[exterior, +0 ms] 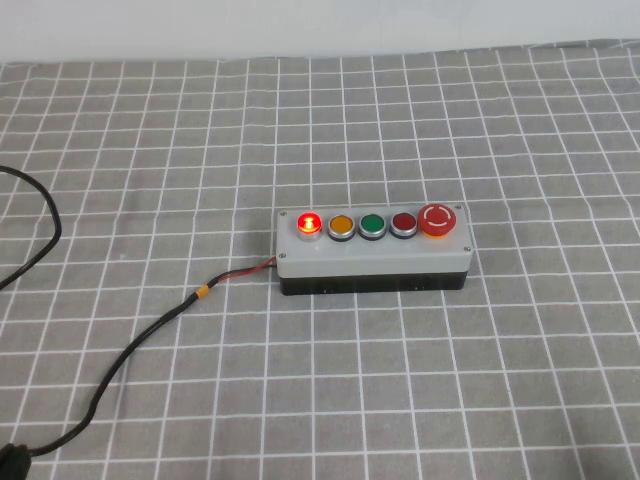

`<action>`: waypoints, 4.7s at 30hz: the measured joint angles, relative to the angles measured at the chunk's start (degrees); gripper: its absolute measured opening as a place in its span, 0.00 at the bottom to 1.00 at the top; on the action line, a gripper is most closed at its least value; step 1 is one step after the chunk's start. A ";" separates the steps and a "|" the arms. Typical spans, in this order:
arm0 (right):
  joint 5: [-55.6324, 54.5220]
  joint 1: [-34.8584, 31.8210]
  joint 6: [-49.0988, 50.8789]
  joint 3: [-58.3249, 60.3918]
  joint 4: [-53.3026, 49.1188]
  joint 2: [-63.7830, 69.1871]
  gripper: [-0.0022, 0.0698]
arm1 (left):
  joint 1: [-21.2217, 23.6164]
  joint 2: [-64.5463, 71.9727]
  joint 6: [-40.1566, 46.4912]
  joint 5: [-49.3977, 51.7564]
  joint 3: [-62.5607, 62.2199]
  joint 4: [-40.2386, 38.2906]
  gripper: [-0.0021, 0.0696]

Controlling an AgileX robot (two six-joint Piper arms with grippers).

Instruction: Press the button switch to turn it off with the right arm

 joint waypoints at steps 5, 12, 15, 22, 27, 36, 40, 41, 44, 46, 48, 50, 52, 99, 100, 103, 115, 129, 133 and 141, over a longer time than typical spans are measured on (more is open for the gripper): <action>0.00 0.00 0.00 0.00 0.00 0.00 0.01 | 0.00 0.00 0.00 0.00 0.00 0.00 0.02; 0.00 0.00 0.00 0.00 0.00 0.00 0.01 | 0.00 0.00 0.00 0.00 0.00 0.00 0.02; 0.00 0.00 0.00 0.00 0.00 0.00 0.01 | 0.00 0.00 0.00 0.00 0.00 0.00 0.02; 0.00 0.00 0.00 0.00 0.00 0.00 0.01 | 0.00 0.00 0.00 0.00 0.00 0.00 0.02; 0.00 0.00 0.00 0.00 0.00 0.00 0.01 | 0.00 0.00 0.00 0.00 0.00 0.00 0.02; -1.61 0.00 0.00 0.00 5.54 0.00 0.01 | 0.00 0.00 0.00 0.00 0.00 0.00 0.02; -7.01 0.00 0.00 0.00 17.13 0.00 0.01 | 0.00 0.00 0.00 0.00 0.00 0.00 0.02; -8.29 0.00 0.00 0.00 19.84 0.00 0.01 | 0.00 0.00 0.00 0.00 0.00 0.00 0.02; -12.60 0.00 0.00 0.00 29.19 0.00 0.01 | 0.00 0.00 0.00 0.00 0.00 0.00 0.02; -14.78 0.00 0.00 0.00 34.61 0.00 0.01 | 0.00 0.00 0.00 0.00 0.00 0.00 0.02; -16.35 0.00 0.00 0.00 36.74 0.00 0.01 | 0.00 0.00 0.00 0.00 0.00 0.00 0.02; -17.73 0.00 0.00 0.00 39.01 0.00 0.01 | 0.00 0.00 0.00 0.00 0.00 0.00 0.02; -18.44 0.00 0.00 0.00 42.07 0.00 0.01 | 0.00 0.00 0.00 0.00 0.00 0.00 0.02; 33.29 25.73 -3.07 -107.15 9.58 117.40 0.01 | 0.00 0.00 0.00 0.00 0.00 0.00 0.02; 33.29 25.73 -3.07 -107.96 9.43 118.24 0.01 | 0.00 0.00 0.00 0.00 0.00 0.00 0.02; 33.24 25.73 -3.07 -109.44 9.08 119.99 0.01 | 0.00 0.00 0.00 0.00 0.00 0.04 0.02; 30.17 25.73 -3.07 -110.19 7.33 121.97 0.01 | 0.00 0.00 0.00 0.00 0.00 0.04 0.02; 29.74 25.73 -2.99 -110.79 6.84 123.24 0.01 | 0.00 0.00 0.00 0.00 0.00 0.04 0.02; 30.20 25.73 -2.99 -111.04 6.99 123.51 0.01 | 0.00 0.00 0.00 0.00 0.00 0.04 0.02; 31.65 25.73 -2.39 -111.54 6.43 124.11 0.01 | 0.00 0.00 0.00 0.00 0.00 0.04 0.02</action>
